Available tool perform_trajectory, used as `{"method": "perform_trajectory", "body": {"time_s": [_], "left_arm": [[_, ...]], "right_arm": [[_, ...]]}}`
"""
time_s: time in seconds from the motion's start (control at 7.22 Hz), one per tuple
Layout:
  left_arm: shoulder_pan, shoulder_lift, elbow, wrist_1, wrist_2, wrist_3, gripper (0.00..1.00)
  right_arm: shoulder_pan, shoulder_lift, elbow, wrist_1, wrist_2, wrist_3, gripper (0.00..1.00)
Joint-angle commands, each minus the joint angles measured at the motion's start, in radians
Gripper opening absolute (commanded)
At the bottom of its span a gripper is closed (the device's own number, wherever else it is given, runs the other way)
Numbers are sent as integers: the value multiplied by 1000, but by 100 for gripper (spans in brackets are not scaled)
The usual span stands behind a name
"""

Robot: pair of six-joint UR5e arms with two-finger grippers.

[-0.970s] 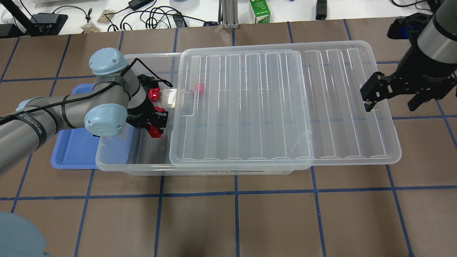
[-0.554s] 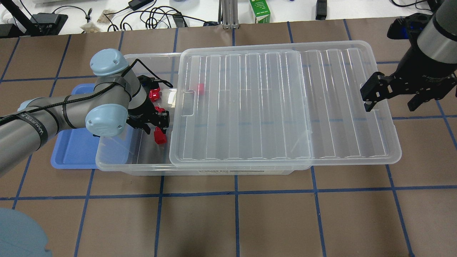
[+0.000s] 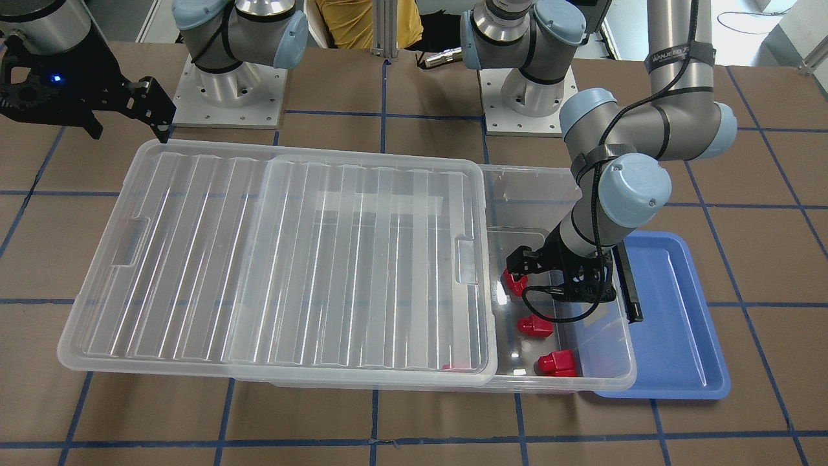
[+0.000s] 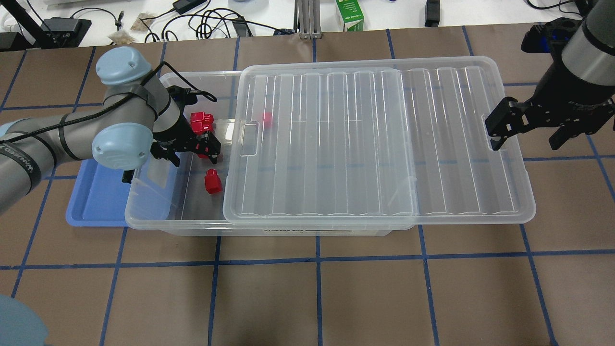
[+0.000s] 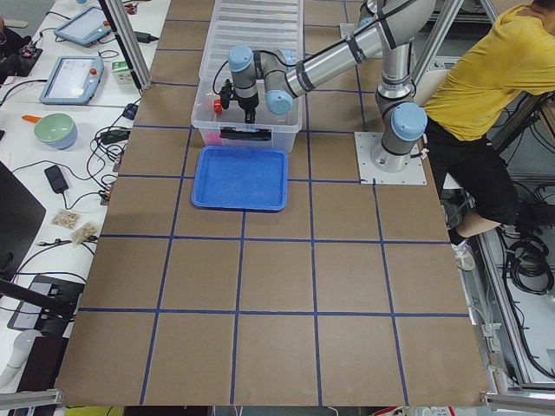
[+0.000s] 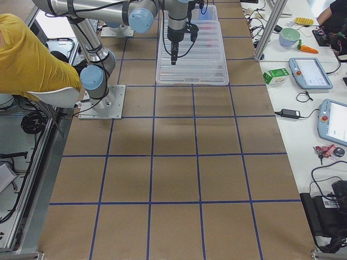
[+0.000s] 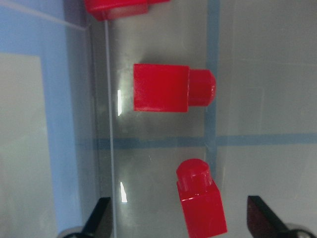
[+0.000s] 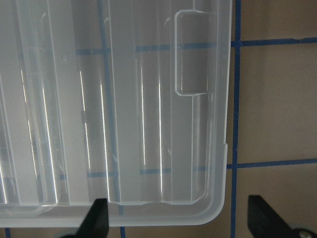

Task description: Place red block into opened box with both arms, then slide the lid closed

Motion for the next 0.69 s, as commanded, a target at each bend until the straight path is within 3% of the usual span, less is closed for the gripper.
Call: {"method": "perform_trajectory", "body": {"time_s": [0.0, 0.55], "left_arm": [[-29, 50, 179, -242, 1, -66, 100], [-51, 165, 299, -391, 15, -69, 100]], "right_arm": [[0, 2, -3, -1, -10, -2, 100], [-20, 11, 0, -10, -12, -74, 100]]}}
